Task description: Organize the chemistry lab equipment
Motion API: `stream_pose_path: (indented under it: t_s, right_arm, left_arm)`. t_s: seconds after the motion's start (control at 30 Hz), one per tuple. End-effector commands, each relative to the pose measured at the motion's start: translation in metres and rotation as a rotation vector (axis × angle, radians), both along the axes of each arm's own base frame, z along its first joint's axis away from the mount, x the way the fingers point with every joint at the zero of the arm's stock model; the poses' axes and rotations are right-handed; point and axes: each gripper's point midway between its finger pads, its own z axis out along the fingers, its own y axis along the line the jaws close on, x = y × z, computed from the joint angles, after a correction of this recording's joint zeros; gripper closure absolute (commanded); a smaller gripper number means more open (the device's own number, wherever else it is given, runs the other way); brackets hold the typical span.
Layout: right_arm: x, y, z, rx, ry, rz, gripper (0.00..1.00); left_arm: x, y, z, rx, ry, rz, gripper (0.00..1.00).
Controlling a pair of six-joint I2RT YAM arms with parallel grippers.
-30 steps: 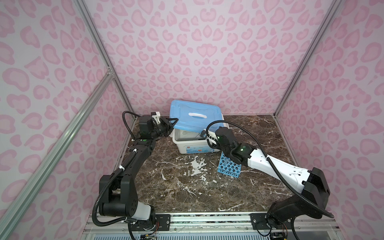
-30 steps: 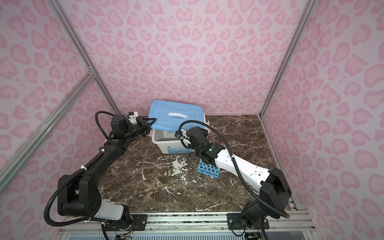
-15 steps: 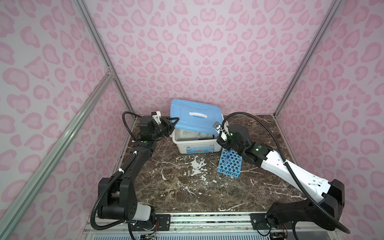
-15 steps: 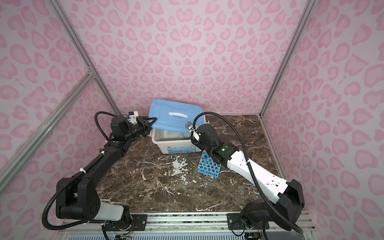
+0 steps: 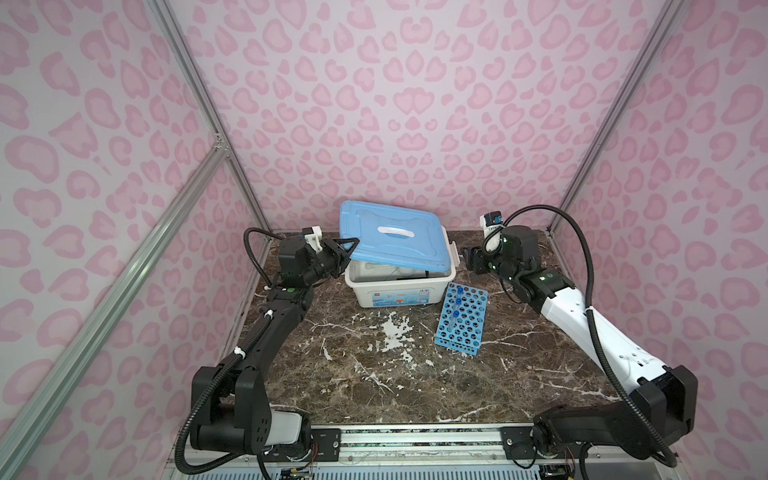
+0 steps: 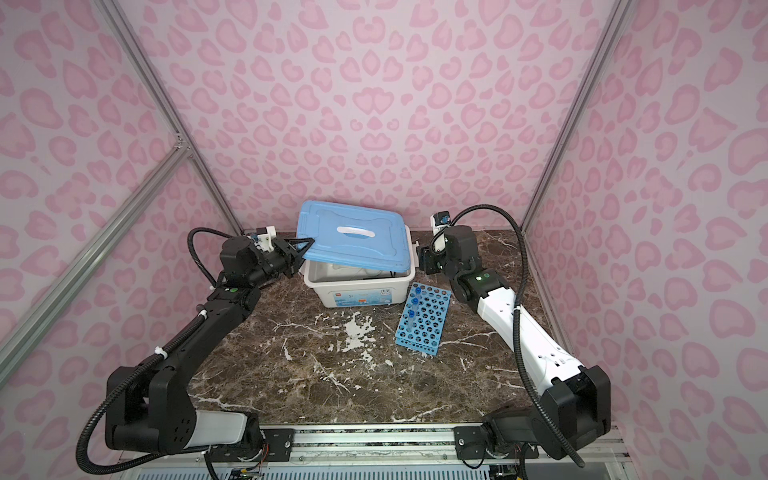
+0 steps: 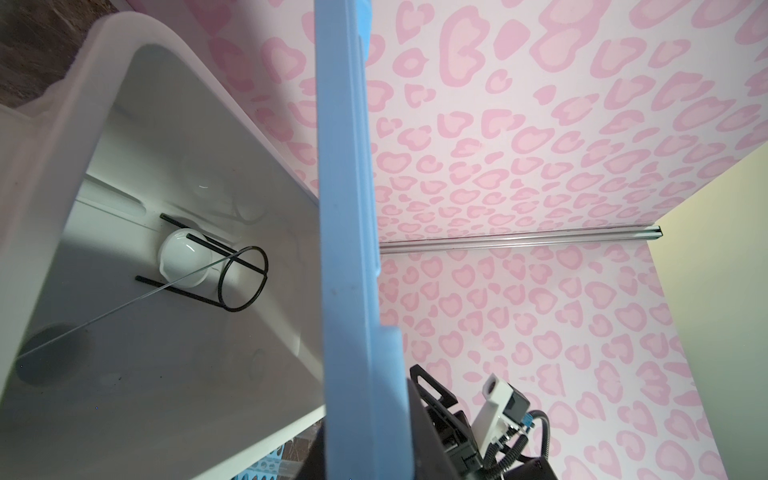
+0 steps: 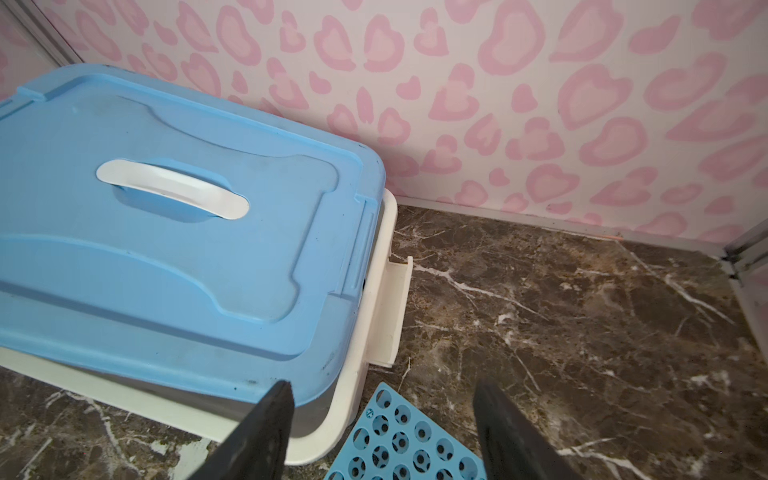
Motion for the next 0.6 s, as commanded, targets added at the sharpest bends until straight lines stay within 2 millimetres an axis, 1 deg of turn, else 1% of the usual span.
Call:
stream_pose_path:
  t_s: [0.0, 0.1, 0.23, 0.3, 0.4, 0.57]
  right_arm:
    - [-0.001, 0.013, -0.012, 0.133, 0.083, 0.029, 0.30]
    - [0.001, 0.012, -0.026, 0.174, 0.139, 0.019, 0.30]
    - [0.002, 0.017, -0.038, 0.246, 0.194, 0.050, 0.30]
    - [0.002, 0.020, -0.042, 0.287, 0.208, 0.071, 0.31]
    - [0.003, 0.020, -0.043, 0.324, 0.202, 0.064, 0.30]
    - [0.001, 0.016, -0.043, 0.352, 0.201, 0.057, 0.30]
  left_arm:
    - [-0.003, -0.002, 0.014, -0.015, -0.050, -0.005, 0.92]
    - [-0.003, -0.003, 0.019, -0.019, -0.064, -0.010, 0.93]
    - [-0.003, -0.004, 0.026, -0.038, -0.082, -0.008, 0.92]
    - [-0.003, -0.004, 0.033, -0.051, -0.098, -0.007, 0.93]
    - [-0.004, -0.006, 0.043, -0.052, -0.118, -0.012, 0.93]
    - [-0.006, -0.008, 0.050, -0.055, -0.136, -0.014, 0.92]
